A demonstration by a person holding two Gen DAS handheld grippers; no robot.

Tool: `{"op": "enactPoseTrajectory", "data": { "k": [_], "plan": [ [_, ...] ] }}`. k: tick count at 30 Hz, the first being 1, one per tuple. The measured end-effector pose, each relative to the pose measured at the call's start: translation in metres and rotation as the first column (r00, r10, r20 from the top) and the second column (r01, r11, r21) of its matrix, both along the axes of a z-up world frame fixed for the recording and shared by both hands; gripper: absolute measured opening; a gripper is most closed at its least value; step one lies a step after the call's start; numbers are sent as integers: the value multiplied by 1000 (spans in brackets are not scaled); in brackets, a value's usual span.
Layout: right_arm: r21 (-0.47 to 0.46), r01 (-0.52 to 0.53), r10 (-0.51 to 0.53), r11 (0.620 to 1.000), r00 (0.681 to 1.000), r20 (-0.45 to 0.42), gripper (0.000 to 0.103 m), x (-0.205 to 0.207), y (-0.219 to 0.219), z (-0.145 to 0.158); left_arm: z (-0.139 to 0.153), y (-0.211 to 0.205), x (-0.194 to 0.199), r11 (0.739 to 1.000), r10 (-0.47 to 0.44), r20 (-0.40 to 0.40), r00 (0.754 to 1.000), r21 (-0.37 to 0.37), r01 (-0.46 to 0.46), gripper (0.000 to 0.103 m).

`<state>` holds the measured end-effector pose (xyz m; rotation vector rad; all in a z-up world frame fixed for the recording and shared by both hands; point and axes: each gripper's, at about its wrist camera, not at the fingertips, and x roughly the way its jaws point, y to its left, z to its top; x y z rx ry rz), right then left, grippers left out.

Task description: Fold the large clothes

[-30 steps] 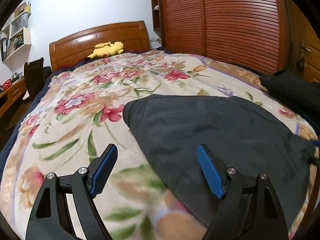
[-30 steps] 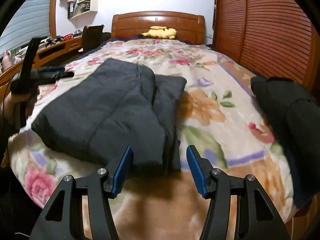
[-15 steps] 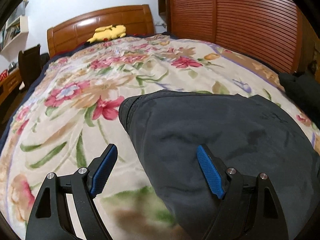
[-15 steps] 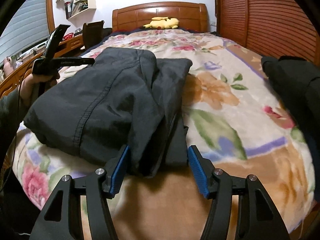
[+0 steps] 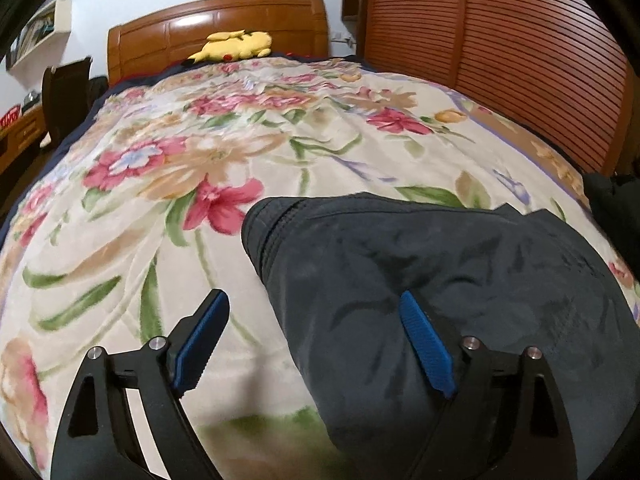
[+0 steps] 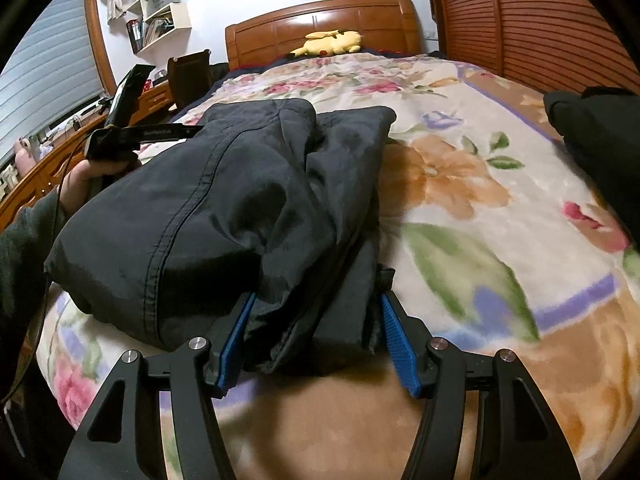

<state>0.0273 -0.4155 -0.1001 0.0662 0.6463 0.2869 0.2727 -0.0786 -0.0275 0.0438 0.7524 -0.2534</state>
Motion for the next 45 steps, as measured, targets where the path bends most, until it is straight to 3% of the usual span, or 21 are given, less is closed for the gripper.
{"op": "enactPoseTrajectory", "data": {
  "k": [8, 10, 13, 15, 21, 25, 37, 45],
  "plan": [
    [-6, -19, 19, 1000, 1000, -11, 62, 7, 9, -1, -10, 2, 8, 999, -12, -50, 999, -45, 10, 90],
    [16, -30, 31, 999, 999, -19, 59, 8, 9, -1, -12, 4, 9, 998, -24, -64, 998, -61, 20, 86],
    [35, -45, 46, 998, 999, -21, 54, 7, 8, -1, -14, 2, 7, 993, -76, -89, 993, -102, 67, 63],
    [43, -58, 59, 997, 998, -22, 46, 8, 8, 0, -13, -2, 5, 992, -94, -98, 991, -92, 85, 51],
    [8, -87, 87, 996, 996, 26, 18, -1, 16, 4, -1, -22, -11, 995, -66, -68, 996, 74, 71, 16],
    [12, -82, 81, 997, 995, 63, 14, -10, 13, 9, 16, -28, -31, 986, -49, 6, 999, 159, 48, 13],
    [17, -87, 84, 996, 987, 136, 11, -35, 5, 31, 77, -29, -93, 983, -80, 123, 989, 173, 58, 12],
    [-33, -87, 91, 996, 981, 173, 10, -47, 3, 45, 93, -37, -118, 979, -104, 144, 984, 187, 76, 12]
  ]
}}
